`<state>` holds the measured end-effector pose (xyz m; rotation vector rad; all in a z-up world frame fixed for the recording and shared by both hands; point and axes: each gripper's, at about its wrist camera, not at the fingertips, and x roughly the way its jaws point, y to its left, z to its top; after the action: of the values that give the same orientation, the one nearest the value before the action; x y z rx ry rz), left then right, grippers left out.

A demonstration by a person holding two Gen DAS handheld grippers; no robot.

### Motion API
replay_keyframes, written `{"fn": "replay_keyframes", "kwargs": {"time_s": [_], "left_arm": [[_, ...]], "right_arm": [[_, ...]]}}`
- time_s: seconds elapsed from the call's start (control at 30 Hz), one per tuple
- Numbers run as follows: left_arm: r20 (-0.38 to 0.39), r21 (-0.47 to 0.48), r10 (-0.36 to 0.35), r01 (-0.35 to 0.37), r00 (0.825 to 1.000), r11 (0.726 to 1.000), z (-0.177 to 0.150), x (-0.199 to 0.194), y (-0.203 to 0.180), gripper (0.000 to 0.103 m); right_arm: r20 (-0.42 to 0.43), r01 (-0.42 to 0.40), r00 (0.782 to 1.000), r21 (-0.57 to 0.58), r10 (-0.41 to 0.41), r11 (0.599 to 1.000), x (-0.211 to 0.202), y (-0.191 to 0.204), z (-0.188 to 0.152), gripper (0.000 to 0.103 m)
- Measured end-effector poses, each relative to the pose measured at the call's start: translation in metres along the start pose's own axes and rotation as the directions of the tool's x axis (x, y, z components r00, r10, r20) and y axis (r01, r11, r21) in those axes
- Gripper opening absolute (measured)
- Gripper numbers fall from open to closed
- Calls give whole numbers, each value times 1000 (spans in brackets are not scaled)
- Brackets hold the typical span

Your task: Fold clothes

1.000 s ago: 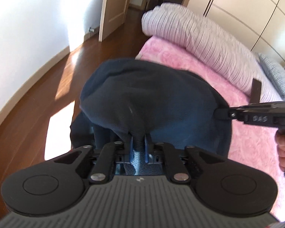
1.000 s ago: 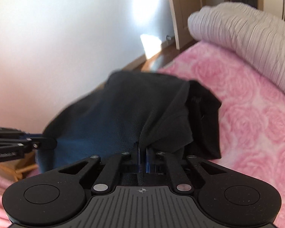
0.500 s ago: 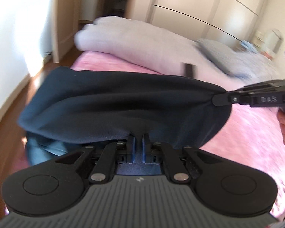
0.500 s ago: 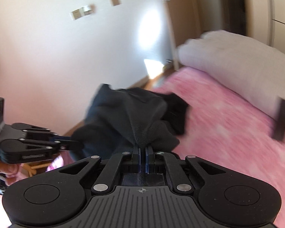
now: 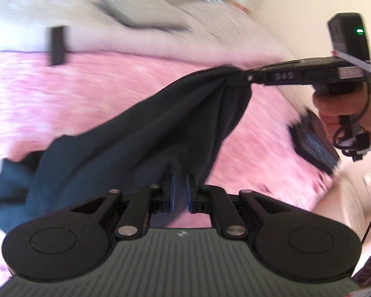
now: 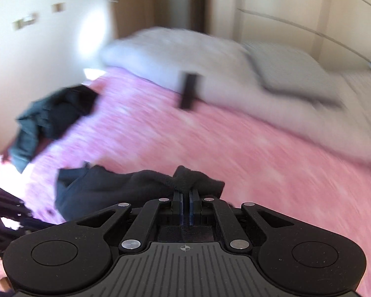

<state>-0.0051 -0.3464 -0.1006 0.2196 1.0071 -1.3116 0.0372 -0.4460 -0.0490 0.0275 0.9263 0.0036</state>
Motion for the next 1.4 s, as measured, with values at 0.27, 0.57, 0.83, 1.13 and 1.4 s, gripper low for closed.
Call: {"fn": "replay_keyframes", "kwargs": {"time_s": [0.27,0.57,0.83,1.13,1.4], "left_arm": [[-131,96,170,-158,977,983,5,51,21,56],[-263,105,100,-75,960,992,0,129,97,59],[-314,194,-20,85,949,977,-20,147,61,4],[-329,271,-146,241,933,932,-63,136,-74,2],[-323,-11,-228,237,918,971,-75,143,-132,60]], "right_arm": [[-246,236,951,195,-186,952,5,-62,-98,4],[-266,193,954,202,-136,960,51,-38,-92,5],[-308,179,947,266,-92,947,70,-37,-94,5],[-251,181,964,378,-88,908,10,-74,-135,5],[-220,200,969,408,-117,891,-60,-114,-204,5]]}}
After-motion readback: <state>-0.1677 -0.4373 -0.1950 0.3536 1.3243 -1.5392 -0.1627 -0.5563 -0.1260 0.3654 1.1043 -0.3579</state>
